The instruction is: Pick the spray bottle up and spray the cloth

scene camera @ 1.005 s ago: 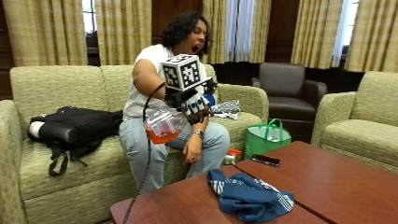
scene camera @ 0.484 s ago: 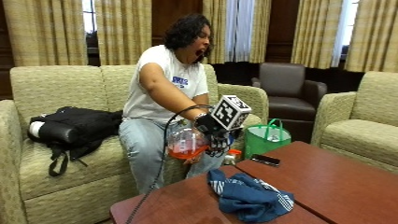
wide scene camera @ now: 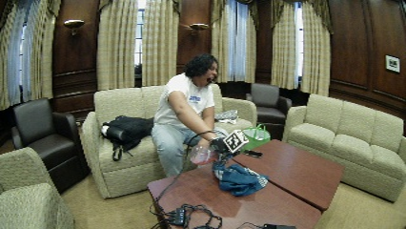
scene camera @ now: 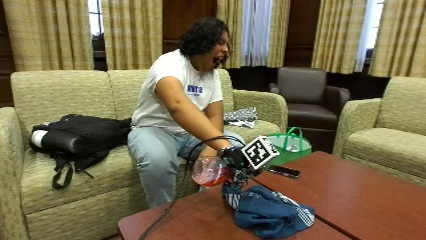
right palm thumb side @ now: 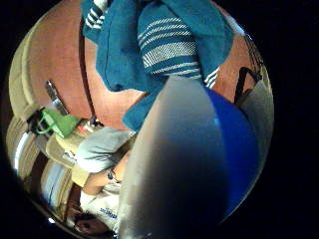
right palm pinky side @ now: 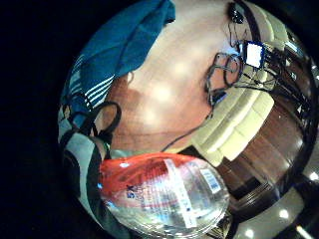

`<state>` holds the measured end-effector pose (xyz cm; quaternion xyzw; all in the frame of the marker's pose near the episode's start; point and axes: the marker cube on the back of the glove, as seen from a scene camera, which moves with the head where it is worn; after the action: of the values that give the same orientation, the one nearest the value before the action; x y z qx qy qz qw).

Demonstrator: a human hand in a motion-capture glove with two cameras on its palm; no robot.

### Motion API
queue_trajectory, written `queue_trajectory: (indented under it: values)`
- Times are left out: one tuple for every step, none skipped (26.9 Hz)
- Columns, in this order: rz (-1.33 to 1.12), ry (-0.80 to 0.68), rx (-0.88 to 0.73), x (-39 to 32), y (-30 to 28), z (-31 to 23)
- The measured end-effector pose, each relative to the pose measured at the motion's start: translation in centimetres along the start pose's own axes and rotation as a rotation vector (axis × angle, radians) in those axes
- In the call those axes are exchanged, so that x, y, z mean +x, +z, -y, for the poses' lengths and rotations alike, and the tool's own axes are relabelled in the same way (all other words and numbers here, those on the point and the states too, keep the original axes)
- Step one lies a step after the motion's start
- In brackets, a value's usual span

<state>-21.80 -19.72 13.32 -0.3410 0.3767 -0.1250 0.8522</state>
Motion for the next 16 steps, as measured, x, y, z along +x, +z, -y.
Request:
queue_trajectory:
  values:
    - [-0.006,-0.006,-0.006,-0.3,0.2,0.2]
    - [-0.007,-0.008,-0.011,-0.4,0.4,0.4]
    - [-0.007,-0.006,-0.015,-0.5,0.5,0.5]
    - [-0.011,-0.002,-0.018,-0.5,0.5,0.6]
    - [-0.019,0.003,-0.019,-0.6,0.6,0.7]
    - [-0.028,0.006,-0.018,-0.6,0.6,0.7]
    - [-0.033,0.010,-0.015,-0.5,0.6,0.7]
    - [-0.032,0.014,-0.013,-0.5,0.5,0.6]
    - [-0.024,0.018,-0.009,-0.4,0.3,0.5]
    - [-0.013,0.020,-0.005,-0.3,0.0,0.4]
    - [-0.002,0.021,0.001,-0.2,-0.4,0.2]
    - [0.006,0.021,0.009,-0.1,-0.7,0.0]
    - [0.013,0.022,0.019,0.0,-1.2,-0.2]
    - [0.024,0.023,0.030,0.2,-1.6,-0.5]
    - [0.041,0.025,0.041,0.4,-2.2,-0.8]
    - [0.063,0.027,0.051,0.6,-2.8,-1.1]
